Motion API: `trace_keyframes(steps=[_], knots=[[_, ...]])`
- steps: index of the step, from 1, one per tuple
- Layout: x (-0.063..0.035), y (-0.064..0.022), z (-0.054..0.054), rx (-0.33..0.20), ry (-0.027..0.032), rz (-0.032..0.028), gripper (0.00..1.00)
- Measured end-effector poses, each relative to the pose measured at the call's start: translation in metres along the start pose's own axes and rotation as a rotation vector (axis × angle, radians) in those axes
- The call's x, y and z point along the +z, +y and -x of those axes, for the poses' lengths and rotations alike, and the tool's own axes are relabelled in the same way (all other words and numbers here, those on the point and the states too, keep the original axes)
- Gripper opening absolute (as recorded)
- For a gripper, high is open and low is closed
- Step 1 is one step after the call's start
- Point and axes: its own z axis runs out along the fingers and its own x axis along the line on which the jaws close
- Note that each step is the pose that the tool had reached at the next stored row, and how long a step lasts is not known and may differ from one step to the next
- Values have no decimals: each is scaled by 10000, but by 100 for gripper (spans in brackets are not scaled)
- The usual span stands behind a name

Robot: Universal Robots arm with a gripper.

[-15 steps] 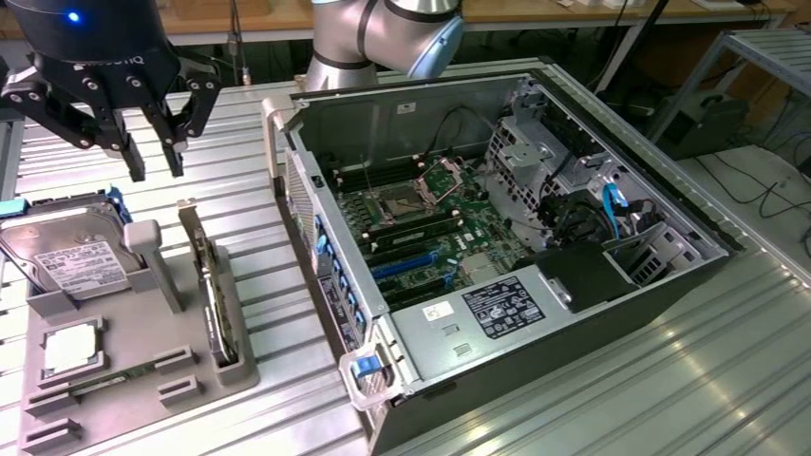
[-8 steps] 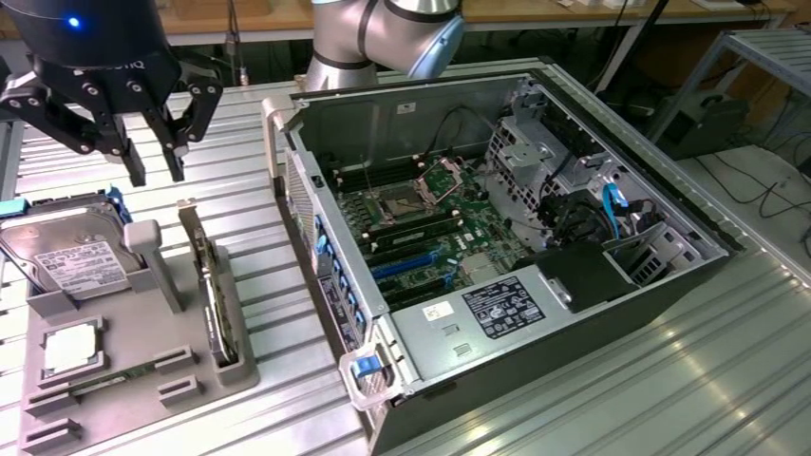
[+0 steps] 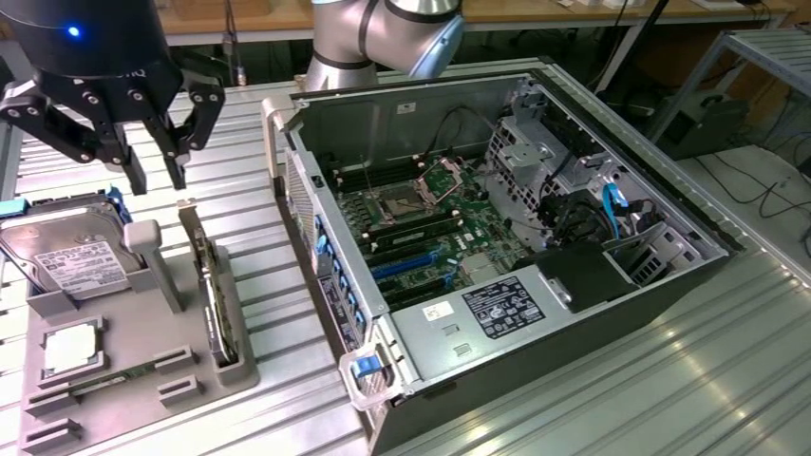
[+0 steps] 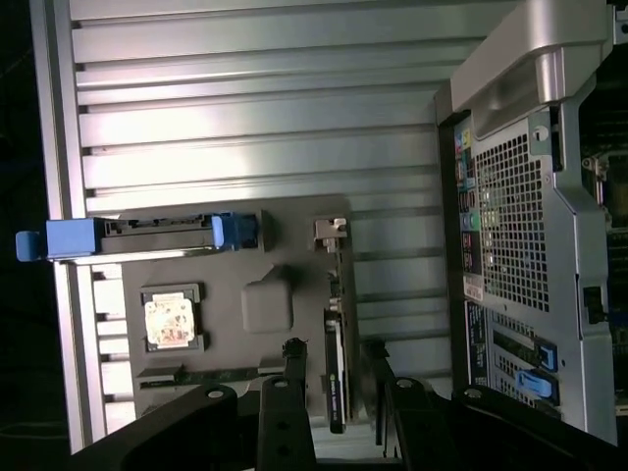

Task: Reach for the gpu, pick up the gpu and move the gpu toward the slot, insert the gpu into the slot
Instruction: 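Pick up the gpu and move the gpu toward the slot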

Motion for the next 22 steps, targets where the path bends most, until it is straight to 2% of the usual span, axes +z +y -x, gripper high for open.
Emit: trace_keyframes(steps=[3,8,10,11,12,13,15,16,17,22], knots=[[-3,-68,5,-1,0,-6,36],[-7,-211,15,-6,-4,-66,37],[-5,-237,17,-27,-6,-112,49],[0,-237,17,-56,-7,-131,49],[7,-238,17,-130,1,-142,56],[17,-238,17,-226,9,-150,56],[46,-240,16,-430,17,-152,56],[70,-241,16,-722,47,-149,56],[80,-246,17,-841,52,-148,56],[163,-362,23,-902,56,-146,56]])
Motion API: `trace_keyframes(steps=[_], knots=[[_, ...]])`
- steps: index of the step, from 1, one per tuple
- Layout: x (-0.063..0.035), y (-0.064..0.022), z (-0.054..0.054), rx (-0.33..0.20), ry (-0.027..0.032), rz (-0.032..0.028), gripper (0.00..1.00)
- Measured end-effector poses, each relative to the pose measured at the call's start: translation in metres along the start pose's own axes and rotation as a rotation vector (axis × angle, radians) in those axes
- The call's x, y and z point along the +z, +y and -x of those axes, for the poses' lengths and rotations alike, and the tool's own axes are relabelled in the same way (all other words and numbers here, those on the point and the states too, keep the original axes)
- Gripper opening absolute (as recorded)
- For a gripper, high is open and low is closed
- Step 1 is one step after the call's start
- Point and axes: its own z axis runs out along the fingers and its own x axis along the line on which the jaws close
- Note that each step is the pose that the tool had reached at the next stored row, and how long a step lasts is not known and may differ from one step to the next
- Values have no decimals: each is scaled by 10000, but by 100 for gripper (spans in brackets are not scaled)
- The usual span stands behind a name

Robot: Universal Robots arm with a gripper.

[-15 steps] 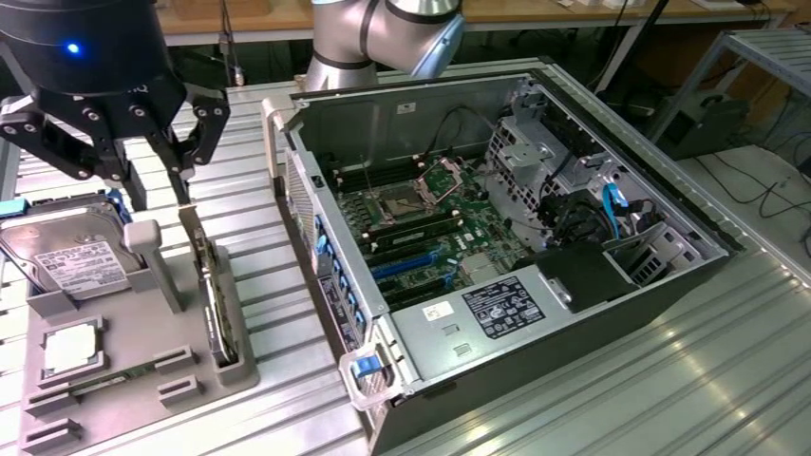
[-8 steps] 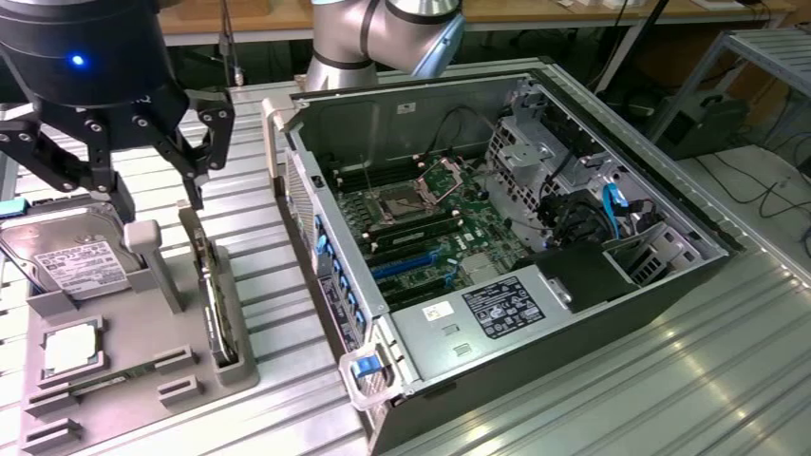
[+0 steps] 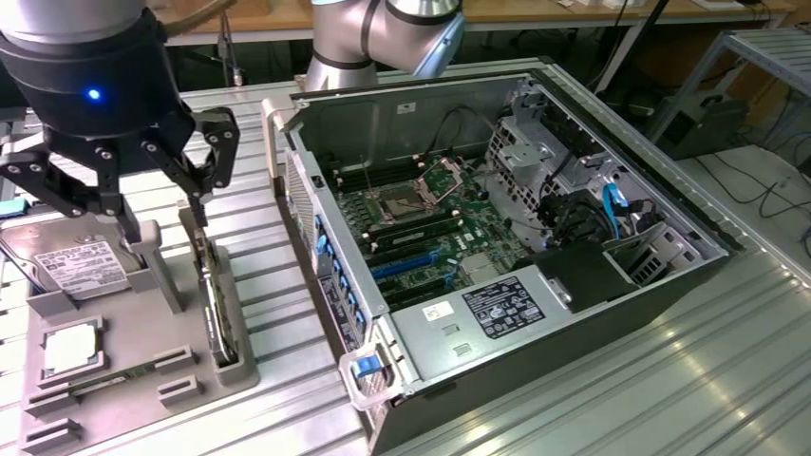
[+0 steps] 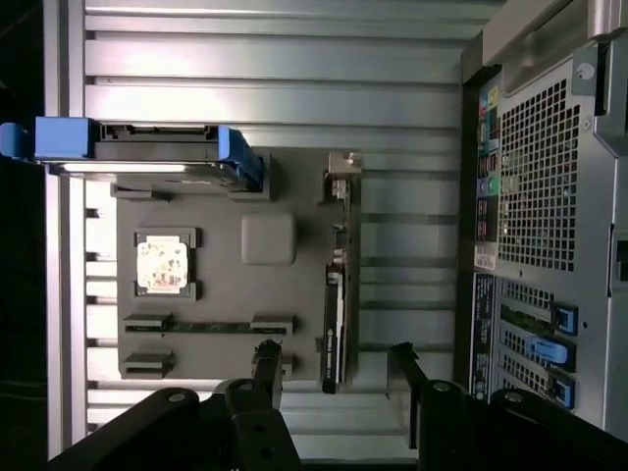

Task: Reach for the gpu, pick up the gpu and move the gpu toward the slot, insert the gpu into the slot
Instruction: 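Pick up the gpu and move the gpu toward the slot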

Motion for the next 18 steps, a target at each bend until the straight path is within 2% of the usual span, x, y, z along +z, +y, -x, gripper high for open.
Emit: trace_keyframes(steps=[2,9,18], knots=[[35,-46,1,-2,-3,3,56],[174,-52,71,40,-4,1,56],[368,-57,75,110,-3,-2,56]])
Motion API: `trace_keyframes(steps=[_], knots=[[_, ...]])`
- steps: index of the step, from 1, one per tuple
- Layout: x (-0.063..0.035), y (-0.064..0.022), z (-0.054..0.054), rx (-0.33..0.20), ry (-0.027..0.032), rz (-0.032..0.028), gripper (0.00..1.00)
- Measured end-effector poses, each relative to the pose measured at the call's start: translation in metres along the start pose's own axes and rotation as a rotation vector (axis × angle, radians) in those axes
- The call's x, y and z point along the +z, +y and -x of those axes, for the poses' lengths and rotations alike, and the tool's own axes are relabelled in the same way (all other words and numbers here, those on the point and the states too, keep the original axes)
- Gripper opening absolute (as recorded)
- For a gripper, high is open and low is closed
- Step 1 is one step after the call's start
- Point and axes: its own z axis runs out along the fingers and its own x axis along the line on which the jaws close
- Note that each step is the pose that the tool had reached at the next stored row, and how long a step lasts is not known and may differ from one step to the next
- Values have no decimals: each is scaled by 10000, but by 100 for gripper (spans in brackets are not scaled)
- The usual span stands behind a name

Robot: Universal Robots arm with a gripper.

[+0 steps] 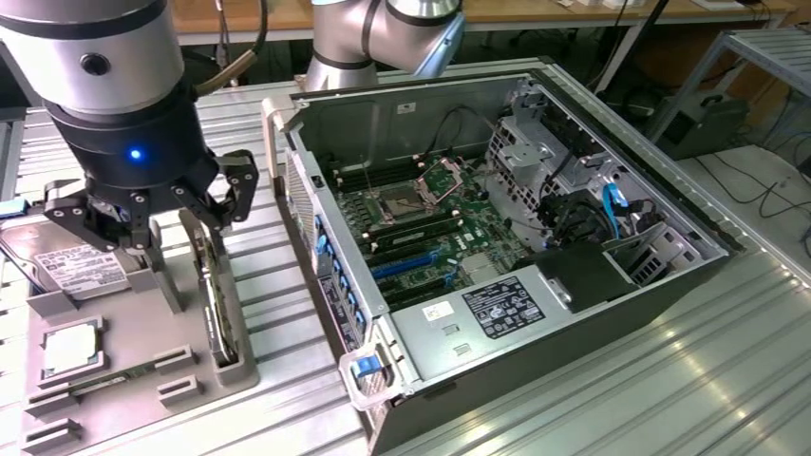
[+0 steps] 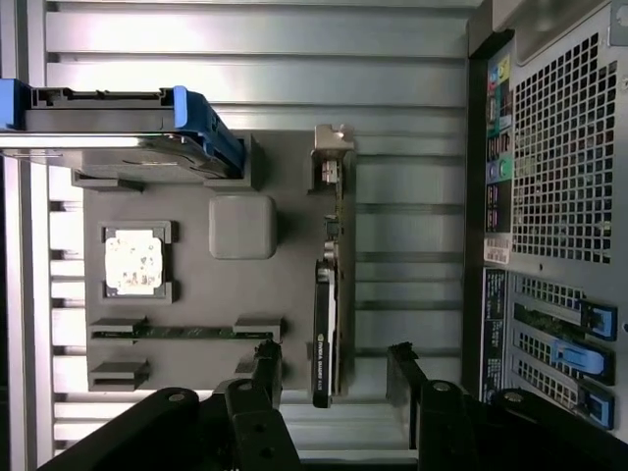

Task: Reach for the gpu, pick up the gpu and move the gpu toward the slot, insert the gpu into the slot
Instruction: 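Pick up the gpu and move the gpu toward the slot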

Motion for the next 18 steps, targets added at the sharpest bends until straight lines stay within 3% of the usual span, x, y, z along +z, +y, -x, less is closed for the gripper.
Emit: trace_keyframes(steps=[18], knots=[[371,-10,-3,17,-1,-3,56]])
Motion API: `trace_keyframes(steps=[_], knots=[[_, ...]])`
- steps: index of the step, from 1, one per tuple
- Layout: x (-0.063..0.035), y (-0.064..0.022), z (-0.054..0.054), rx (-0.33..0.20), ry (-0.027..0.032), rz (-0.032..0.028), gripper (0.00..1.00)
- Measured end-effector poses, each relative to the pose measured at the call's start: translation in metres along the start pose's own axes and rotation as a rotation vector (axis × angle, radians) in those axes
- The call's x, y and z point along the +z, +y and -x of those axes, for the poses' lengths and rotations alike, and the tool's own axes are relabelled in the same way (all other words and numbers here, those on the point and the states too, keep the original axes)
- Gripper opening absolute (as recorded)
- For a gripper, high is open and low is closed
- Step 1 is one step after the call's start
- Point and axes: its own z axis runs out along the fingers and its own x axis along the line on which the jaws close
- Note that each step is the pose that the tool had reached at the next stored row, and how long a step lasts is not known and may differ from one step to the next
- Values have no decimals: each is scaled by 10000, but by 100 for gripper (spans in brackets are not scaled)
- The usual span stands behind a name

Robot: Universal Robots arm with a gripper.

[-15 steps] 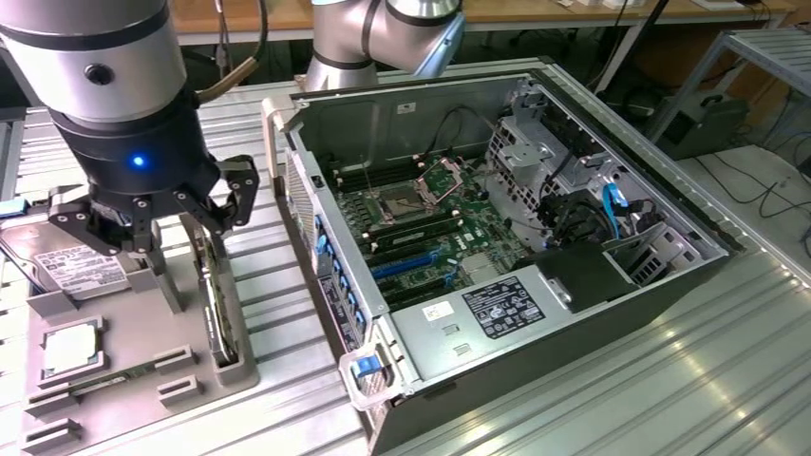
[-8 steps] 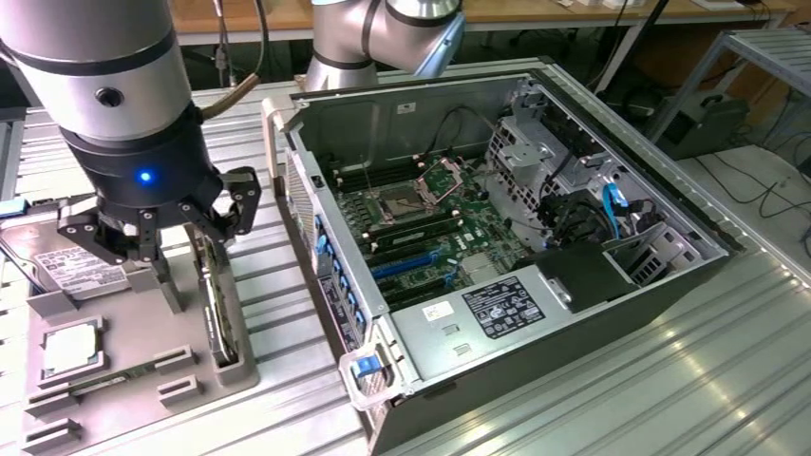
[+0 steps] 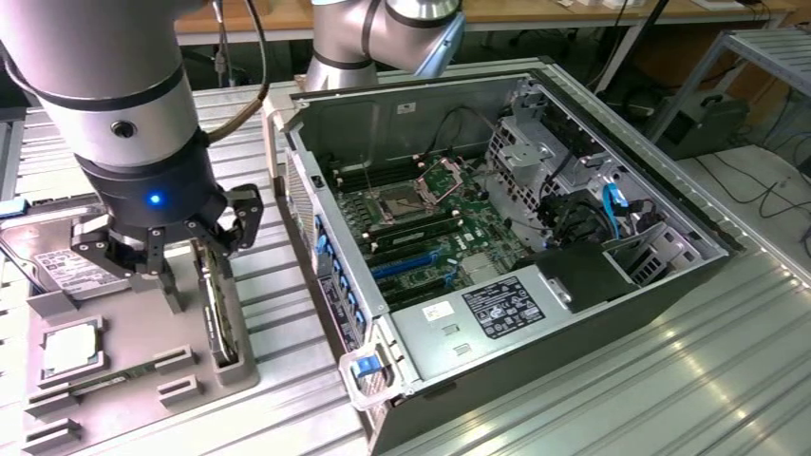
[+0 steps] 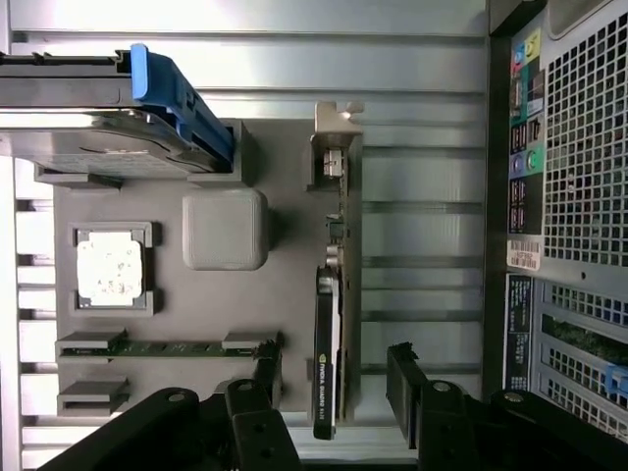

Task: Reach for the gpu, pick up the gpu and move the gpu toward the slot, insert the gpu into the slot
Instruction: 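Pick up the gpu and move the gpu toward the slot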

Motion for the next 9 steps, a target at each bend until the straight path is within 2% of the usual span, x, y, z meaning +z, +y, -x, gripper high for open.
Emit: trace_keyframes(steps=[9], knots=[[166,-5,-2,1,1,-15,56]])
